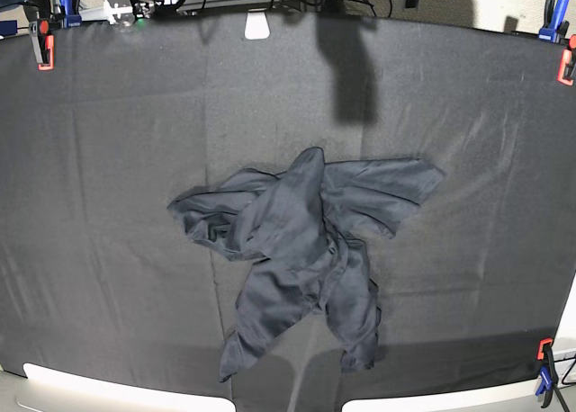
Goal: Layout the t-shirt on the table in an organized manner, then fold the t-shirt properly
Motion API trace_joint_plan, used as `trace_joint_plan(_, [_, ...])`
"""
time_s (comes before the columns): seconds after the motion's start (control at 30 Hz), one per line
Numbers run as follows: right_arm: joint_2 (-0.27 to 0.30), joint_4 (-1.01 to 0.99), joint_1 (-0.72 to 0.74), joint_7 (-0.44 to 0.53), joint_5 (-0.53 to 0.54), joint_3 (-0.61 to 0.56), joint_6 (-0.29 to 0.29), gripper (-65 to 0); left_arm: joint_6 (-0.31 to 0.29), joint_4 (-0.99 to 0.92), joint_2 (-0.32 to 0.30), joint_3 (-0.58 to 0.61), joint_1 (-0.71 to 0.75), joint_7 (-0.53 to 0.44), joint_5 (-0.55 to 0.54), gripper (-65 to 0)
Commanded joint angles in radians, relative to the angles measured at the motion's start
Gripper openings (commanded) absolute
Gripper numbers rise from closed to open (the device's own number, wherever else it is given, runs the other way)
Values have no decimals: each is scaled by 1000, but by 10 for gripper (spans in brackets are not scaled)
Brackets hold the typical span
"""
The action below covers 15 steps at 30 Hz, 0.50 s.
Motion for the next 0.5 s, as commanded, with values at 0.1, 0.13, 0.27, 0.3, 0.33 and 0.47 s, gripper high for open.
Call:
trace_joint_plan(0.1, [-92,-55,-14,19,-90,-31,19,-499,-6,4,-3,2,5,-8,-2,-523])
trace_joint_plan(0.13, [-95,-55,-18,19,-90,-31,19,-499,-6,4,-3,2,5,-8,-2,-523])
trace_joint_plan(0.27, [-106,-55,-50,40,-90,-31,19,-499,-6,4,-3,2,5,-8,-2,-523])
trace_joint_plan(0.3, [-109,-54,-59,48,-91,-31,19,-499,-7,4,-3,2,6,-8,-2,-523])
trace_joint_plan(0.33, [-109,-55,-66,57,-98,-31,19,-499,-7,4,-3,2,6,-8,-2,-523])
trace_joint_plan(0.47, [-109,-55,-82,64,-142,-31,19,-499,-7,4,-3,2,6,-8,-2,-523])
